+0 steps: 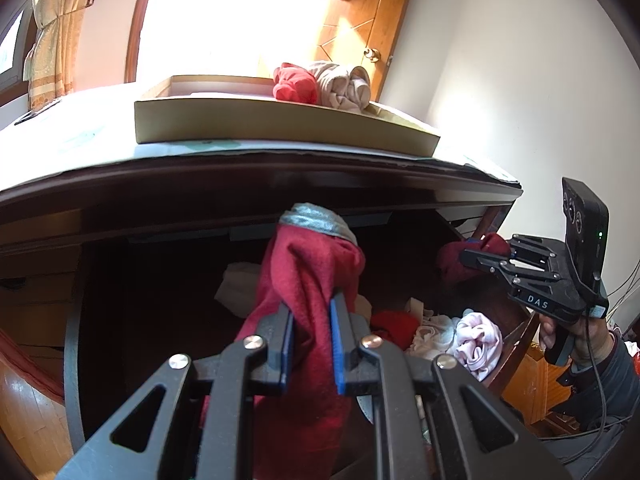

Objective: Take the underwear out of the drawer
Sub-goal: 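Lift both held red garments out of the drawer toward the tray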

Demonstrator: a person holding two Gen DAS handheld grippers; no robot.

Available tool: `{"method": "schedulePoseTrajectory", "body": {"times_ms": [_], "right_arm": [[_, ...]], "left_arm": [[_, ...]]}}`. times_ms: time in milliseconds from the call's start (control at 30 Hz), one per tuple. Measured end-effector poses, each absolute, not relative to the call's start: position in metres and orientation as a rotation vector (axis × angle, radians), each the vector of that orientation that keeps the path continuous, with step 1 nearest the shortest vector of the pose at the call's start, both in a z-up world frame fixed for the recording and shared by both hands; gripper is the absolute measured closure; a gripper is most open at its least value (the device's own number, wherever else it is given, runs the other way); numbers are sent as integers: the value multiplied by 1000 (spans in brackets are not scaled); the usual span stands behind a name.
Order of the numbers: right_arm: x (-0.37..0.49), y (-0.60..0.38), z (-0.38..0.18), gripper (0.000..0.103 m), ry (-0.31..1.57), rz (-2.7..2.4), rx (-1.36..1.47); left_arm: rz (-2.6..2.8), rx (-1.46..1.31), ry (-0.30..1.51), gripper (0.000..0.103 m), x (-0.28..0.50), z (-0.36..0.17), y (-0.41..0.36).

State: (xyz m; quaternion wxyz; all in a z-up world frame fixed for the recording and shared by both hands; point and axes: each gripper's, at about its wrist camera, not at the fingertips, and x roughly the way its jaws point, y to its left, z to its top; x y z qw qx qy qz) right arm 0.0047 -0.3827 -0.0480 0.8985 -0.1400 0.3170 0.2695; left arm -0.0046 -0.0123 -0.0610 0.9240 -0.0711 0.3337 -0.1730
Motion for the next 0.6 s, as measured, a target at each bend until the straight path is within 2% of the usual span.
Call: {"method": "schedulePoseTrajectory", "body": {"times_ms": [600], "right_arm": [[-11,-388,-41,84,506,571,-266]], "left_arm": [[-367,-162,584,90,-15,-46,-7]]}}
